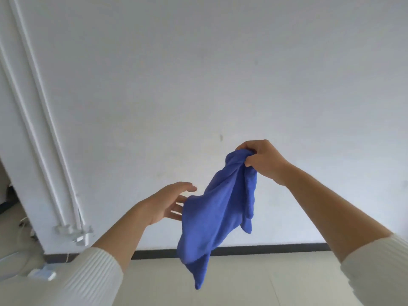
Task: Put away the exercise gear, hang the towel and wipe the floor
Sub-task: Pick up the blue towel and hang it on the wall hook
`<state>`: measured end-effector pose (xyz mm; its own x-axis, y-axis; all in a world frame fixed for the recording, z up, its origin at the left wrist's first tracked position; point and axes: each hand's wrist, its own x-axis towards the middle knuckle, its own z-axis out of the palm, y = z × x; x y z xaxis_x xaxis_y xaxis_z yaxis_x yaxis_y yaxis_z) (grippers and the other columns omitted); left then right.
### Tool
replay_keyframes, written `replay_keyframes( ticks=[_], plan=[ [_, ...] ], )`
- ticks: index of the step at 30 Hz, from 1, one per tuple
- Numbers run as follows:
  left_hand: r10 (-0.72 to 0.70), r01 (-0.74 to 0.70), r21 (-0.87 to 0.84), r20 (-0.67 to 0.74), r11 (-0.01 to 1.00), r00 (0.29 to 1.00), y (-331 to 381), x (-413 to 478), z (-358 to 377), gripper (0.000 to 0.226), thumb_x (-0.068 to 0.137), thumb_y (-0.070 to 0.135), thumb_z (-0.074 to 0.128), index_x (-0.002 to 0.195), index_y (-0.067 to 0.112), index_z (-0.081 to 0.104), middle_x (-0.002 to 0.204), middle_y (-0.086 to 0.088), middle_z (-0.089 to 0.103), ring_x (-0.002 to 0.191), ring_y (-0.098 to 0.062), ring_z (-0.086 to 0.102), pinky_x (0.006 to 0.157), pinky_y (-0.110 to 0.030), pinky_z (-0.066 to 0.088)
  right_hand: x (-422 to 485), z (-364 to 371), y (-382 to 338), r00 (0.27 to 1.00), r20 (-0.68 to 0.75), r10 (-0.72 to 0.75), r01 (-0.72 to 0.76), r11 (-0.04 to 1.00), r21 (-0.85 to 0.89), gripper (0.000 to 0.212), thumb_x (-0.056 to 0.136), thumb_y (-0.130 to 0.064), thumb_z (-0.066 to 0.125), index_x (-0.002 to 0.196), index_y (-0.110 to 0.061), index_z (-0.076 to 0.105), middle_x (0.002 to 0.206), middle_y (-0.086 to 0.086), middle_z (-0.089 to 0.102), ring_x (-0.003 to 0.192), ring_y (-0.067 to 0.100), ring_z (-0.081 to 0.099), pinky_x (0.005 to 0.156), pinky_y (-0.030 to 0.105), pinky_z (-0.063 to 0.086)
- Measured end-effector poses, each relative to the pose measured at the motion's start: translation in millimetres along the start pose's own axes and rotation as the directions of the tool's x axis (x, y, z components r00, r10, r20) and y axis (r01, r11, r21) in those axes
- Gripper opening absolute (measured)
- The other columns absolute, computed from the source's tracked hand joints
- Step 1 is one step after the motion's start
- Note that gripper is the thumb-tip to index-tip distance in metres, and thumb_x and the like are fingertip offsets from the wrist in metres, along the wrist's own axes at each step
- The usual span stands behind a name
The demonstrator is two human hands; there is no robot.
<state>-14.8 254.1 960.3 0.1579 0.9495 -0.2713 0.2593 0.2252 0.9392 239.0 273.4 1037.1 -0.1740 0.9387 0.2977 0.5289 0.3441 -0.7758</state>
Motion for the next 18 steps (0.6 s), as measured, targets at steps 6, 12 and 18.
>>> replay_keyframes(
  ticks=[6, 12, 18],
  plan=[
    [0.04, -0.119, 0.291, 0.263, 0.949, 0.964, 40.6, 66.0, 208.5, 0.069, 0.087, 0.031, 0.056, 0.145, 0.044, 0.021, 0.099, -0.001, 0.073, 0.077, -0.023, 0.074, 0.081, -0.036, 0.055, -36.2, -141.3, 70.9, 0.995, -0.099, -0.003, 0.005, 1.0, 0.027, 0.041, 0.074, 0.013, 0.047, 0.083, -0.019, 0.069, 0.08, -0.003, 0.069, 0.074, 0.01, 0.063, 0.067, 0.019, 0.051],
    [0.343, -0.367, 0.175, 0.155, 0.914, 0.927, 92.2, 114.1, 387.4, 0.078, 0.086, 0.035, 0.065, 0.148, 0.043, 0.019, 0.115, 0.011, 0.045, 0.095, -0.01, 0.051, 0.069, -0.018, 0.04, -81.9, -279.5, 145.1, 0.966, -0.247, 0.079, -0.085, 0.996, -0.013, 0.04, 0.075, 0.014, 0.046, 0.084, -0.018, 0.068, 0.078, -0.004, 0.069, 0.071, 0.008, 0.062, 0.062, 0.016, 0.049],
    [0.331, -0.41, 0.197, 0.339, 0.891, 0.881, 127.1, 160.9, 520.7, 0.033, 0.087, 0.037, 0.057, 0.076, 0.008, 0.049, 0.074, 0.001, 0.053, 0.066, -0.016, 0.044, 0.063, -0.027, 0.034, -130.0, -406.1, 221.9, 0.838, -0.54, 0.083, -0.155, 0.984, -0.089, 0.043, 0.076, 0.012, 0.049, 0.085, -0.025, 0.068, 0.081, -0.011, 0.07, 0.069, -0.007, 0.06, 0.062, 0.007, 0.046]
  ],
)
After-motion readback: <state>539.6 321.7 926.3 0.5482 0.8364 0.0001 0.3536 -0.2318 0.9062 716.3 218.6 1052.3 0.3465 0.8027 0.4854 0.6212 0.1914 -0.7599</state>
